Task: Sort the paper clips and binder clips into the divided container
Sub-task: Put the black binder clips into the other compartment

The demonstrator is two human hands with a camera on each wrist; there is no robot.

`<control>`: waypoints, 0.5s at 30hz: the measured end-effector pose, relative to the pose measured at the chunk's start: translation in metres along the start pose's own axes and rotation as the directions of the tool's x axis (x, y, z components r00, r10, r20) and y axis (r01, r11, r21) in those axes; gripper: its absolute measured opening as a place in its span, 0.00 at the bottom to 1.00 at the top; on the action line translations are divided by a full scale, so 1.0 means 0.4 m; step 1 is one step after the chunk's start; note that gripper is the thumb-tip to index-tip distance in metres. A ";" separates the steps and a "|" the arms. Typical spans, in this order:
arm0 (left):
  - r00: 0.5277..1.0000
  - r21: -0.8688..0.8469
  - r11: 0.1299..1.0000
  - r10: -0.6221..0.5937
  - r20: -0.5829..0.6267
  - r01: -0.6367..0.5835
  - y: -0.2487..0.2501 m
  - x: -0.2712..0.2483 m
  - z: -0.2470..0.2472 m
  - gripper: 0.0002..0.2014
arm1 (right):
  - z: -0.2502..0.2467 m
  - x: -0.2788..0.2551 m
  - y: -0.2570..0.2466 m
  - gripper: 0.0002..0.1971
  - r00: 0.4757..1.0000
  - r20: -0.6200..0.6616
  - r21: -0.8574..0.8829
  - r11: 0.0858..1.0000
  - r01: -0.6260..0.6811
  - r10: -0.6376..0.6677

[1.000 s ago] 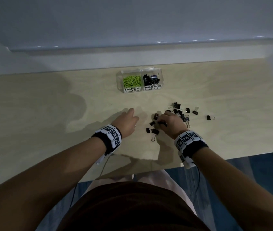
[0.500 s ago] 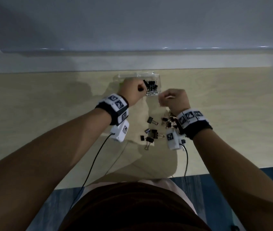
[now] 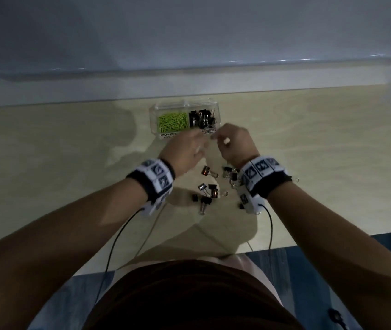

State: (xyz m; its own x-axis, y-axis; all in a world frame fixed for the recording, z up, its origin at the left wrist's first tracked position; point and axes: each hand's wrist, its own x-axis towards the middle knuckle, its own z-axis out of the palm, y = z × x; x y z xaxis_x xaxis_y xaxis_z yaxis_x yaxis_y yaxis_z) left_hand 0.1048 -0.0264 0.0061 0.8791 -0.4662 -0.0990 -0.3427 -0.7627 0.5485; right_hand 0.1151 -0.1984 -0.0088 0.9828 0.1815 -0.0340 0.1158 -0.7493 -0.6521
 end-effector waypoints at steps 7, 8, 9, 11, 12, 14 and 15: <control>0.808 0.087 0.930 0.261 0.528 -0.358 -0.027 -0.129 0.128 0.20 | 0.072 -0.107 0.007 0.09 0.924 0.375 -0.117 0.984 0.134 -0.081; 0.812 0.103 0.935 0.236 0.533 -0.339 -0.029 -0.131 0.128 0.21 | 0.079 -0.109 0.002 0.08 0.931 0.352 -0.130 0.979 0.155 -0.100; 0.824 0.100 0.943 0.222 0.521 -0.317 -0.031 -0.131 0.128 0.20 | 0.084 -0.111 0.000 0.07 0.935 0.335 -0.138 0.976 0.169 -0.115; 0.853 0.091 0.951 0.218 0.474 -0.294 -0.037 -0.132 0.130 0.18 | 0.084 -0.110 0.008 0.05 0.950 0.293 -0.124 0.981 0.152 -0.110; 0.866 0.078 0.959 0.211 0.454 -0.274 -0.040 -0.132 0.129 0.17 | 0.079 -0.110 0.015 0.05 0.962 0.258 -0.101 0.988 0.117 -0.087; 0.887 0.071 0.971 0.178 0.425 -0.228 -0.043 -0.139 0.124 0.16 | 0.060 -0.120 0.028 0.06 0.983 0.178 -0.040 0.998 0.053 -0.045; 0.901 0.066 0.975 0.168 0.400 -0.212 -0.048 -0.143 0.125 0.15 | 0.049 -0.132 0.032 0.09 0.989 0.139 -0.010 0.999 0.046 -0.044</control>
State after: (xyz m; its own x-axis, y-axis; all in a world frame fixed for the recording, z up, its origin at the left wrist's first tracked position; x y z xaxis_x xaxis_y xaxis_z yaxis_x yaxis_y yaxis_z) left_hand 0.0445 -0.0075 -0.0403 0.6018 -0.7276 -0.3291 -0.5421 -0.6749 0.5007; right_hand 0.0620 -0.2048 -0.0301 0.9473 0.3010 -0.1100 0.1622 -0.7463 -0.6456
